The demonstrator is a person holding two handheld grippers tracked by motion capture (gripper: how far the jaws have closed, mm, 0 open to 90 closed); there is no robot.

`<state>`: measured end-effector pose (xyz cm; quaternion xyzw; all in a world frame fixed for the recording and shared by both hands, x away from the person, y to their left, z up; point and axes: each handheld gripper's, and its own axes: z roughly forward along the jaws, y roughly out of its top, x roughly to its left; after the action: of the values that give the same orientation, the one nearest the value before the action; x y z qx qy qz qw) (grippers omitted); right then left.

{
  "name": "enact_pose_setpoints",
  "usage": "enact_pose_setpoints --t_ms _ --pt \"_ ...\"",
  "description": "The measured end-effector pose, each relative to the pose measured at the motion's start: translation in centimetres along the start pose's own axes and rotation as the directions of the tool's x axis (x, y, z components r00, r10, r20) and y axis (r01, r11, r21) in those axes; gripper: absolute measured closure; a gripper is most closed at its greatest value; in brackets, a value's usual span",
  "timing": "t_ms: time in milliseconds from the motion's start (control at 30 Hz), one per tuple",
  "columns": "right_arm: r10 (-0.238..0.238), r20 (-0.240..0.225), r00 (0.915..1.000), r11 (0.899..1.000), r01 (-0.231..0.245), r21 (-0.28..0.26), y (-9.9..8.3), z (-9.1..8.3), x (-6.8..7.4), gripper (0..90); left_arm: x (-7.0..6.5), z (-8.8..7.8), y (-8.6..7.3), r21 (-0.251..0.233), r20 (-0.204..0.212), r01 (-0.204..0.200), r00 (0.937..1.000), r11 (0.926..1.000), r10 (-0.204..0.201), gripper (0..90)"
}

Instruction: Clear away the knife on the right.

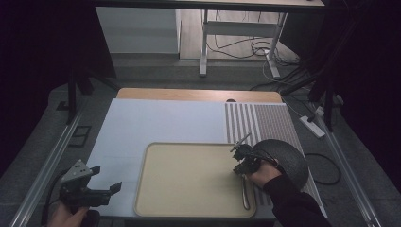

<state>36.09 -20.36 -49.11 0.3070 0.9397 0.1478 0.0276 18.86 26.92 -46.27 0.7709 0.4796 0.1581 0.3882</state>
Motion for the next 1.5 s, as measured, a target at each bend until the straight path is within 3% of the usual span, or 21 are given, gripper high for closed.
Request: enact_pose_setpoints --t_ms 233,600,1267,1500 --pt "0.012 -0.001 0.9999 0.999 -0.012 -0.05 0.2 -0.7 0.4 65.6 0.0 0.0 0.0 0.0 0.0 0.0 1.0 1.0 0.0 2.2" --pt "0.03 -0.021 0.9993 0.997 -0.032 -0.072 0.1 -1.3 0.8 36.5 0.0 0.0 0.0 0.0 -0.001 0.0 1.0 1.0 0.0 2.2" --pt "0.042 0.006 0.9991 0.987 -0.041 -0.156 -1.4 -2.9 0.5 13.6 0.0 0.0 0.0 -0.001 0.0 0.002 1.0 1.0 -0.002 2.2" --pt "0.046 -0.01 0.9989 0.98 -0.047 -0.191 -1.9 -3.3 0.5 5.6 0.0 0.0 0.0 -0.001 -0.001 0.001 1.0 1.0 -0.001 2.2"
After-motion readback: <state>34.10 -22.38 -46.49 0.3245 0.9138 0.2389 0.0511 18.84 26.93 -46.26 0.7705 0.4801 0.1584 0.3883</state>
